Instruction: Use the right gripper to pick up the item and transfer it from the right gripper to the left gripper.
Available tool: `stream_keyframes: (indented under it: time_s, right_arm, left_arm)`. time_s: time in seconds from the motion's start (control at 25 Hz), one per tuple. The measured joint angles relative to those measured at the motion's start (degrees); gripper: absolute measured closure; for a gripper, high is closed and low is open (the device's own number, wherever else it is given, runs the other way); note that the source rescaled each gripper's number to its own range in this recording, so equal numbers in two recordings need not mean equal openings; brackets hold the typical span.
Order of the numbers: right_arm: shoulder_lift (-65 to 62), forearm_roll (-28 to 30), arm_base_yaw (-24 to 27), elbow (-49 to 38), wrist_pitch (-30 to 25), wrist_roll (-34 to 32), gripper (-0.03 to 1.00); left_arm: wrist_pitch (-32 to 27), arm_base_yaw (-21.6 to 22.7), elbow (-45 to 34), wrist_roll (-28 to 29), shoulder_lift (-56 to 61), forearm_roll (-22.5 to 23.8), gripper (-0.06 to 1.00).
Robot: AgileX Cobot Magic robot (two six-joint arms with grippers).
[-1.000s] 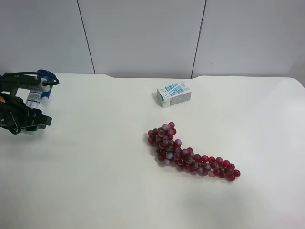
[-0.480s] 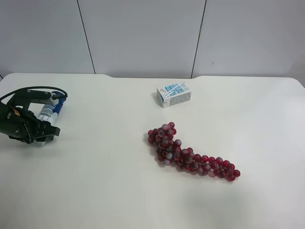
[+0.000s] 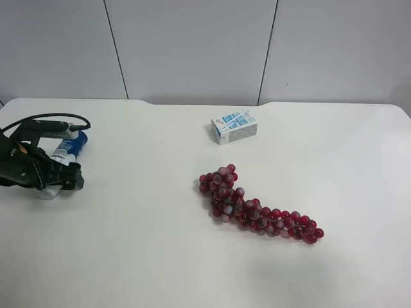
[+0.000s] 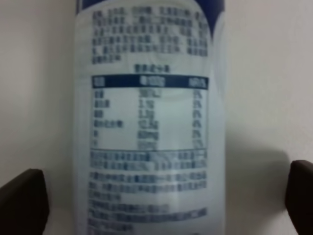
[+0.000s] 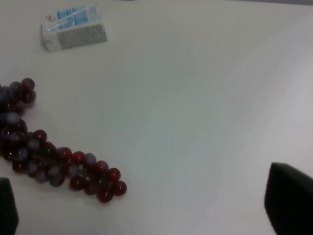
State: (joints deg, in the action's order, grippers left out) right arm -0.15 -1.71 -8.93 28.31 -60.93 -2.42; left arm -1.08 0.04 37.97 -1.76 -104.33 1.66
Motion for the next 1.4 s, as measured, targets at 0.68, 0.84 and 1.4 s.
stream_keyframes:
  time_s: [0.68, 0.84, 1.4]
  right_arm:
    - [0.0, 0.0, 0.0, 0.0, 0.0, 0.0, -0.03]
    - [0.0, 0.0, 0.0, 0.0, 0.0, 0.0, -0.03]
    - [0.0, 0.0, 0.0, 0.0, 0.0, 0.0, -0.03]
  left_arm:
    - [-52.0, 0.0, 13.6, 0.6, 31.8, 0.1, -0.05]
    - [-59.5, 0.0, 13.6, 1.8, 45.6, 0.1, -0.05]
    - [-67.4, 0.0, -0.9, 1.8, 95.9, 0.8, -0.06]
